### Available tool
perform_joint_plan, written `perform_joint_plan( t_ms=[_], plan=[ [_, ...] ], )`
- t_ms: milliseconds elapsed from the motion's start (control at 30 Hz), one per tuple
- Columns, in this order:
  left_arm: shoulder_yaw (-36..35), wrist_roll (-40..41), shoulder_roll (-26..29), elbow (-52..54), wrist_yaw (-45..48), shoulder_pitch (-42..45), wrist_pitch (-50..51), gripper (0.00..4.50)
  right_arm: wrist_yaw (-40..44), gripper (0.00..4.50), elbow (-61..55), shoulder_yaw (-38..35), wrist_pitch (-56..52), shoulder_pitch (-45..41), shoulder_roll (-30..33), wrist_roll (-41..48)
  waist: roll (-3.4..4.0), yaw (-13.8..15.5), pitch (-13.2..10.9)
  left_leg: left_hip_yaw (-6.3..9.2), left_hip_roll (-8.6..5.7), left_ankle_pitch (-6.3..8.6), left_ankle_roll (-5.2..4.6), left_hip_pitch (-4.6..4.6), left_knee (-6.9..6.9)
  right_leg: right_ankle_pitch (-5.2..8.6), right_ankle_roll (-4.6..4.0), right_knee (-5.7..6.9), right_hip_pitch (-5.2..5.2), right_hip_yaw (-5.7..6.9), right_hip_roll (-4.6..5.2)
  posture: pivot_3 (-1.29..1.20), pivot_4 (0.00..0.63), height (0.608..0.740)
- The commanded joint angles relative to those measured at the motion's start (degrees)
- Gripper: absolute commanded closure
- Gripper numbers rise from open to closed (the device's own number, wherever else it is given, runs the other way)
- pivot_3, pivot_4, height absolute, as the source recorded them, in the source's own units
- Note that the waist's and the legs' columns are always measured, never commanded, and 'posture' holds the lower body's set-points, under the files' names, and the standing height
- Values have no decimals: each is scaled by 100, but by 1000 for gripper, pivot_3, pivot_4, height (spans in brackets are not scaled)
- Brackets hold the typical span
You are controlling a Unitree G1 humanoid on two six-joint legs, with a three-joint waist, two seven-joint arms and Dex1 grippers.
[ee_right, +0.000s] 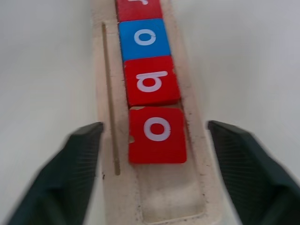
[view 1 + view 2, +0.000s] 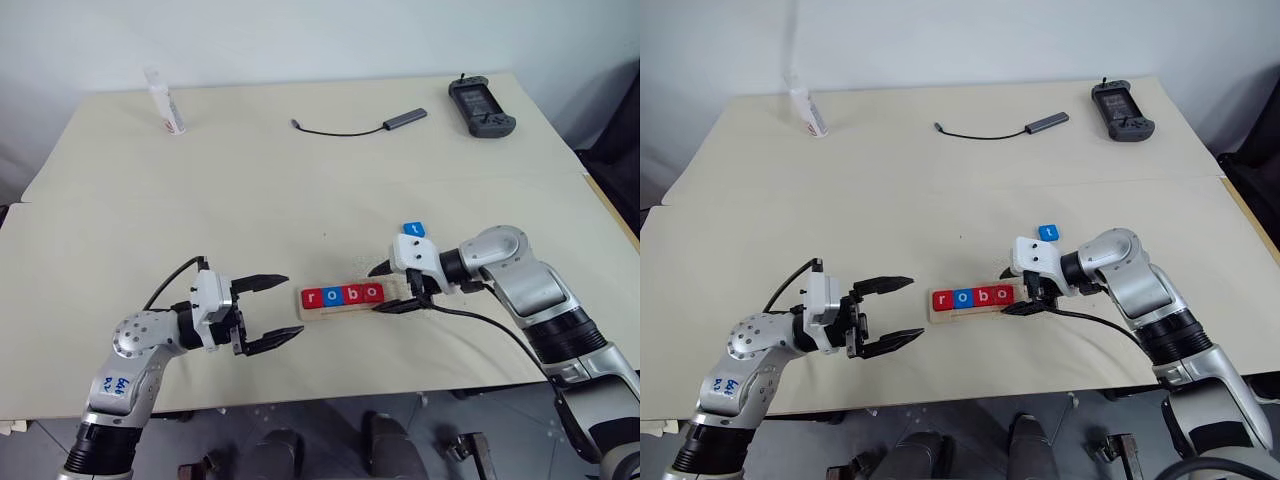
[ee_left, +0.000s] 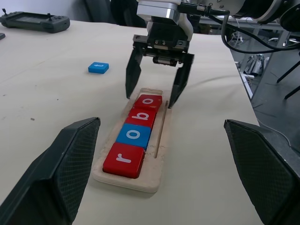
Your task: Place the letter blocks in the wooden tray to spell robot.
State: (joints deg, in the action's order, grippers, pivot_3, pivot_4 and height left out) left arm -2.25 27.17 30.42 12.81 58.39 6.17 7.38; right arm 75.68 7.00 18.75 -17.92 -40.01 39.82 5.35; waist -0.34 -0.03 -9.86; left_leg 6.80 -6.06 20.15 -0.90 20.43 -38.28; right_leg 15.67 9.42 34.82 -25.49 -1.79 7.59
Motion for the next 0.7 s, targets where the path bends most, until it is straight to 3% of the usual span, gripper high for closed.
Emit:
perform_joint_plan(
  t_ms=[33,133,200,533,700],
  plan=[
    [-128,92,54,179,24,-45,-126,0,64,667,-341,-399,-55,-16,264,202,0,1,0,0,0,0,0,0,0,0,0,0,0,0,0,0,150,740],
    [-132,83,47,144,29,-48,-167,0,96,667,-564,-545,-267,162,455,328,0,15,0,2,0,0,0,0,0,0,0,-1,0,1,1,0,150,740],
    [-133,75,41,113,30,-52,-201,0,74,1043,-686,-604,-418,322,559,369,0,15,0,2,-1,0,0,0,1,0,0,-1,1,1,1,0,150,740],
    [-124,44,24,-86,76,-35,-378,0,-230,4303,-549,-411,-480,375,433,128,0,-1,0,-2,3,0,0,0,-1,0,0,-3,0,-1,-2,0,150,740],
    [-119,31,22,-128,66,-70,-446,0,-326,4409,-464,-246,-576,214,228,61,0,-5,0,-1,2,0,0,0,-1,0,0,-2,-1,-1,-1,0,150,740]
  ],
)
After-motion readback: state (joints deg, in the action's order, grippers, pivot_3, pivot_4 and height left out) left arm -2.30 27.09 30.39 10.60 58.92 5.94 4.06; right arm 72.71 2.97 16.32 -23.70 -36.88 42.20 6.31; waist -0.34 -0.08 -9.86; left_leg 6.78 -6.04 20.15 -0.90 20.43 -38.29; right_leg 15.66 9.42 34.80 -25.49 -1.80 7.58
